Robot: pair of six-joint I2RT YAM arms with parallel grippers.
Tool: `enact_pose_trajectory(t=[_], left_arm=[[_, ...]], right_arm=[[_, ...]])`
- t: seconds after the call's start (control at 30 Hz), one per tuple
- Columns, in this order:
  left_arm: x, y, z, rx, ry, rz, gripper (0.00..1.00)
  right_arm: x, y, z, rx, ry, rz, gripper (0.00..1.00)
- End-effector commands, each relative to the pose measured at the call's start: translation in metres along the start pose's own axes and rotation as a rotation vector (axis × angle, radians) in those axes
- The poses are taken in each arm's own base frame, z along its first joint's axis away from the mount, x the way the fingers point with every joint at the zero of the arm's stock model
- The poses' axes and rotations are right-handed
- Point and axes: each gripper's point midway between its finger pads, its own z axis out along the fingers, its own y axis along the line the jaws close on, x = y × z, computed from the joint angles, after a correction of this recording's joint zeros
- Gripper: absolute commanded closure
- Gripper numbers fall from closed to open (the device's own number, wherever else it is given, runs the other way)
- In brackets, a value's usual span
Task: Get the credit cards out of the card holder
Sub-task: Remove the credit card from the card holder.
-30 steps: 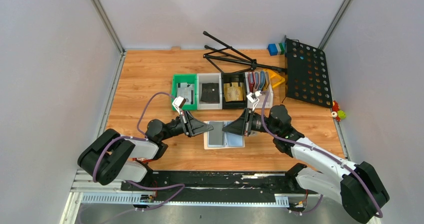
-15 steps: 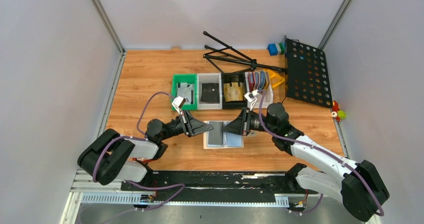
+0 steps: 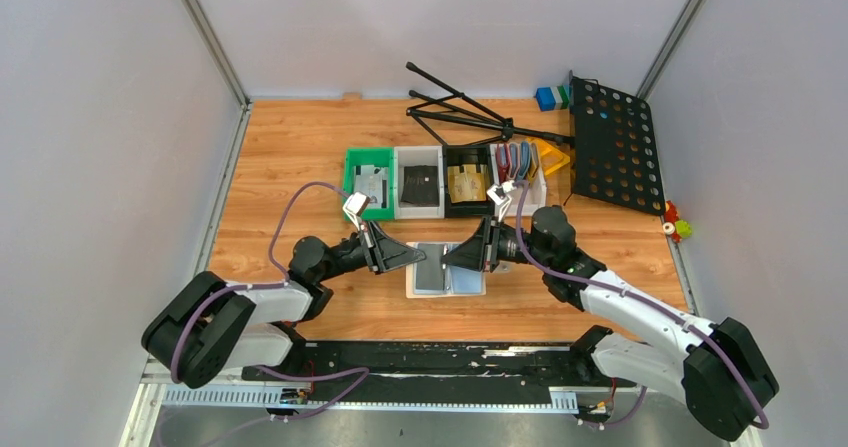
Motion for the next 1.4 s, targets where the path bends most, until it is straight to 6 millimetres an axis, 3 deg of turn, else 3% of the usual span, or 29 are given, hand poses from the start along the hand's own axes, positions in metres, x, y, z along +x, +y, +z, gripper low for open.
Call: enact_pose_trajectory(t=[0.0,0.2,0.47,0.5,0.63,0.8,1.03,1.17,1.37], left_arm=[[-0.005,-0.017,0.013,0.035,-0.001,0.107,1.00],[-0.004,-0.004,0.009,-0.050,0.004,0.148,0.99],[-0.002,-0.001,0.006,-0.071,0.006,0.151,0.79],[-0.001,-0.002,0.006,-0.068,0.009,0.150,0.79],[-0.002,0.001,0.007,-0.077,0.005,0.151,1.00],[-0.003,-0.001,0.007,-0.064,-0.003,0.144,0.99],[-0.005,-0.008,0.006,-0.029,-0.033,0.130,1.00],[-0.006,-0.011,0.005,-0.015,-0.048,0.126,1.00],[-0.010,-0.010,0.003,-0.019,-0.086,0.122,1.00]], right_arm=[[-0.002,0.030,0.007,-0.113,0.005,-0.041,0.86],[-0.001,0.034,0.007,-0.139,0.008,-0.027,0.97],[0.001,0.033,0.007,-0.158,0.006,-0.012,1.00],[0.000,0.032,0.006,-0.158,0.005,-0.012,1.00],[-0.002,0.036,0.003,-0.166,-0.007,-0.019,1.00],[-0.002,0.032,0.006,-0.155,-0.006,-0.011,1.00],[-0.006,0.026,0.013,-0.147,-0.018,0.006,0.86],[-0.010,0.034,0.012,-0.175,-0.037,-0.005,0.78],[-0.009,0.046,0.013,-0.229,-0.034,-0.016,0.78]])
